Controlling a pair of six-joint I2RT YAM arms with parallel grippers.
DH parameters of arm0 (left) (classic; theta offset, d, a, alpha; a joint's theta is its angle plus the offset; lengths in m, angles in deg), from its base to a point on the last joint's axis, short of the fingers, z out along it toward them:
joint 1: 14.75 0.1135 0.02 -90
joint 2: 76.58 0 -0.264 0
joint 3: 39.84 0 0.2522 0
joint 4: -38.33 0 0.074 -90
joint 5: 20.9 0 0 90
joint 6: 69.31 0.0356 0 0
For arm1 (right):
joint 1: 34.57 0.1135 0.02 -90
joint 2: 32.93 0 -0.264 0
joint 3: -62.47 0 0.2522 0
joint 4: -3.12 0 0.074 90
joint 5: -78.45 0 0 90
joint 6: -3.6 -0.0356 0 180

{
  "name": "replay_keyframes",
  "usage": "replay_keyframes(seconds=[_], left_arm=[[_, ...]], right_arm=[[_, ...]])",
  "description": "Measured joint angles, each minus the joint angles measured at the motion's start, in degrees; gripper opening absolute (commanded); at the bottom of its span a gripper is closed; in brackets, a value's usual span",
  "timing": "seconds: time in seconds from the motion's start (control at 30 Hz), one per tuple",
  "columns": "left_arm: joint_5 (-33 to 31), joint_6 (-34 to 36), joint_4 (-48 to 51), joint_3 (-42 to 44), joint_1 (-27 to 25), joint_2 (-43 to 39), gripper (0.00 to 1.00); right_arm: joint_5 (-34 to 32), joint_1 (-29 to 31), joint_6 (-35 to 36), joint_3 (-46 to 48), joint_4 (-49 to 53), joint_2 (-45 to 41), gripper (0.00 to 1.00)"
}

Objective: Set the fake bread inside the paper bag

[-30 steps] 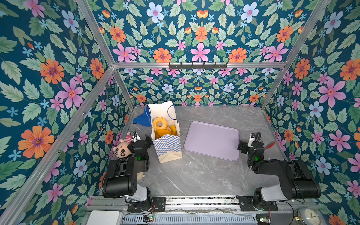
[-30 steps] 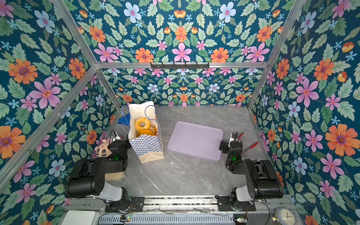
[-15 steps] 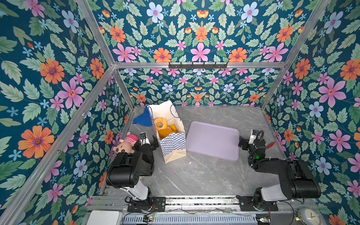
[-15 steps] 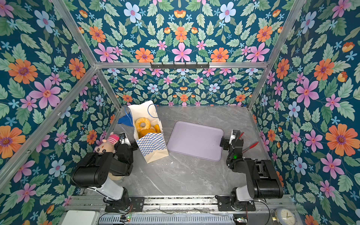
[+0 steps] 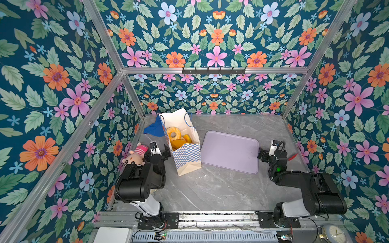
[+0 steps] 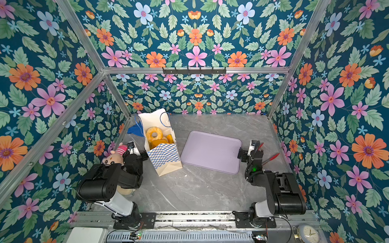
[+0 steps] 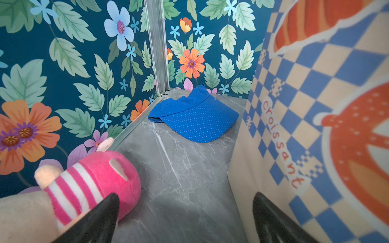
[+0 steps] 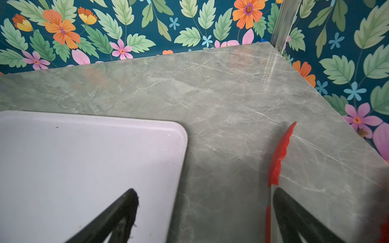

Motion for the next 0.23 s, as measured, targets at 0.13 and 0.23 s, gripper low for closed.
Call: replay_keyframes(seconds=[0.13, 0.23], left_arm=[[0.17, 0.02, 0.04, -0.07, 0.00, 0.04, 1.00], [0.17, 0.02, 0.07, -0.22, 0.00, 0.04, 1.00]], right_arm=[[0.17, -0.04, 0.00, -0.17, 0.26, 0.00, 0.99], [1.01, -0.48, -0.17, -0.44, 0.61, 0.00, 0.99]])
